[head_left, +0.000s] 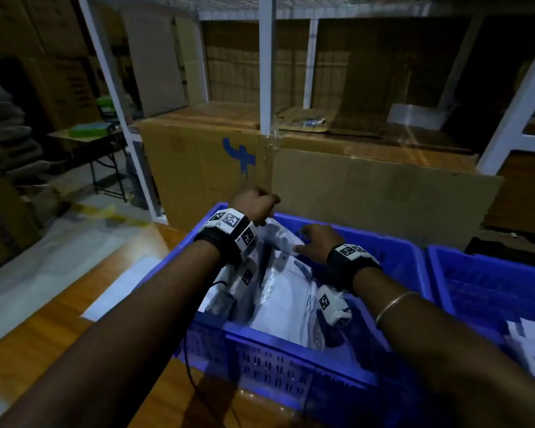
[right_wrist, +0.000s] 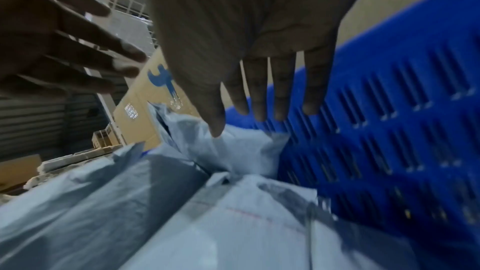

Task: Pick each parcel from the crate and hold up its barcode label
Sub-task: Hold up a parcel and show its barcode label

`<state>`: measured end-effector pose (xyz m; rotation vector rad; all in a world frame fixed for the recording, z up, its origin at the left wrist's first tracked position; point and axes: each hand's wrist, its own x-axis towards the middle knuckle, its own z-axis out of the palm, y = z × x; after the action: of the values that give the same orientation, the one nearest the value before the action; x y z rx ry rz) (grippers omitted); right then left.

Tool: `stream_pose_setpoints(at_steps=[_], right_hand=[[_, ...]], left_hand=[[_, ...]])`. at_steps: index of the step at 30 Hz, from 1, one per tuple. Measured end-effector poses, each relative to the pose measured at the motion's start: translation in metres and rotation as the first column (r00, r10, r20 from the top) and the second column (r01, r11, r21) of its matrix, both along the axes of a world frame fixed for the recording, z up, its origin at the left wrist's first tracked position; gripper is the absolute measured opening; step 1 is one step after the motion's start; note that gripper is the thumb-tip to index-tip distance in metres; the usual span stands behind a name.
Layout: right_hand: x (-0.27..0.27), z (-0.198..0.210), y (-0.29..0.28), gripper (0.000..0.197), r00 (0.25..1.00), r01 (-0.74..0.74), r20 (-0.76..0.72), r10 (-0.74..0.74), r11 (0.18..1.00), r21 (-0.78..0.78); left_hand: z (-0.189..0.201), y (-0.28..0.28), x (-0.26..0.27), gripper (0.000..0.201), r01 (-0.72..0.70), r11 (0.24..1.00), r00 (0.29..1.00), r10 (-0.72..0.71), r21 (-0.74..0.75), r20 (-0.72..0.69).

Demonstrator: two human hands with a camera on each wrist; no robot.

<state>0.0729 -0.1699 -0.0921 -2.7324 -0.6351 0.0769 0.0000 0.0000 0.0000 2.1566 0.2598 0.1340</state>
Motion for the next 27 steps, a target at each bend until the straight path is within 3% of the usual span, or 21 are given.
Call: stream_pose_setpoints(at_steps=[7,11,16,22,27], right_hand=[[0.007,-0.018,0.010,0.045,0.998,-0.008,-0.065,0.014,0.997,0.079],[0.014,-0.024,0.011,0.030,0.999,-0.009,-0.047,0.012,0.998,0.066],[0.021,-0.023,0.004,0.018,0.999,0.032,-0.045,-0.027,0.994,0.100],[0.017,-0.004,-0.022,0.018,0.996,0.083,-0.006,-0.086,0.941,0.328],[0.012,0.017,-0.052,0.012,0.973,0.145,0.070,-0.219,0.819,0.555]], left_hand=[[-0.011,0.002,0.000,0.033,-0.035,0.999,0.999,0.034,0.026,0.023],[-0.015,0.004,0.011,0.032,-0.029,1.000,0.999,0.029,-0.003,0.030],[-0.015,0.005,0.031,0.025,-0.015,0.993,0.998,0.008,0.117,0.060],[-0.024,-0.003,0.050,0.036,-0.020,0.992,0.987,0.000,0.122,0.159],[-0.026,-0.012,0.066,0.043,0.016,0.996,0.982,-0.032,0.085,0.185]])
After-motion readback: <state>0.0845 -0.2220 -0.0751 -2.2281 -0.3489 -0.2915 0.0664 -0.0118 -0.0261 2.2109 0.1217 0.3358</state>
